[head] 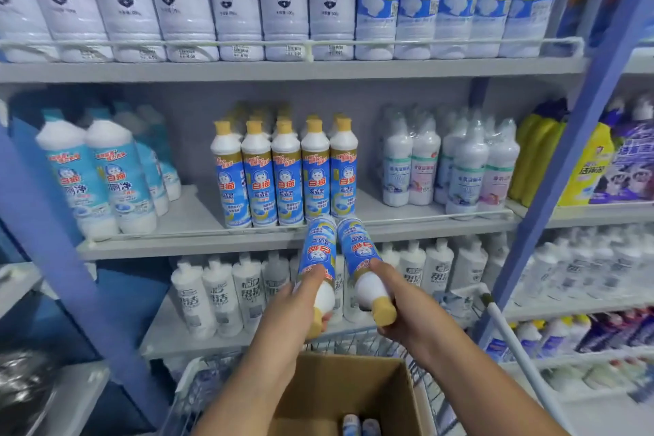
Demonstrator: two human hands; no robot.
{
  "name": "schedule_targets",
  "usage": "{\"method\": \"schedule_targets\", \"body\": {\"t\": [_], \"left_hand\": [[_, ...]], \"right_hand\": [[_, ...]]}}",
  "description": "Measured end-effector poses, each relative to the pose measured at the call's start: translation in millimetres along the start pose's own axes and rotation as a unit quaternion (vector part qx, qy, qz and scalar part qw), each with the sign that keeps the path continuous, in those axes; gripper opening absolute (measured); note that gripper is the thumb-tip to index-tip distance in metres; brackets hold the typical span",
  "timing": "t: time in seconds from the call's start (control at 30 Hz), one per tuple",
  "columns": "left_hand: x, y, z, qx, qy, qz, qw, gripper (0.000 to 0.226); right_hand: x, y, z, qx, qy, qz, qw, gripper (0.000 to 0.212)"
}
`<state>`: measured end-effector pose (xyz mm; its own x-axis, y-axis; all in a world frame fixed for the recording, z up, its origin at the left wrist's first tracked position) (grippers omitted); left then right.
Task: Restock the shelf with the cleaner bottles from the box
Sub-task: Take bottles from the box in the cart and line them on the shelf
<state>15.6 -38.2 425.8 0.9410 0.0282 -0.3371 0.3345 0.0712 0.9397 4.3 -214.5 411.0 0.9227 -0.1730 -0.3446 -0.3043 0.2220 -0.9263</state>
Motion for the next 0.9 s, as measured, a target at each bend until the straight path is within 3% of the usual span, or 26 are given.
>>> {"method": "schedule_targets", "body": {"t": [0.27,0.9], "left_hand": [[35.2,14.3,-4.2,0.002,-0.006,-0.017,1.000,0.042],[53.3,17.0,20.6,-0.021,0.038,-0.022,0.999,0.041]], "right_hand": [[21.0,-14.7,14.5,0.009,0.030,-0.012,0.999,0.055],[40.8,-26.0,6.1,-0.013,-0.024,0.006,1.000,0.053]]}}
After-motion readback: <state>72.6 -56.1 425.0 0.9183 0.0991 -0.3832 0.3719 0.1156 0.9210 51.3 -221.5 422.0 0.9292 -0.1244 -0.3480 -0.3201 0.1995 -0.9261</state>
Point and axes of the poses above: each hand's wrist, its own x-axis towards the middle knuckle, its own z-axis out of the palm, y = z × x, the point moved 4 cm from there along x, towards the middle knuckle, and after that the axes turned 4 degrees about -z, right-handed, at the moved point
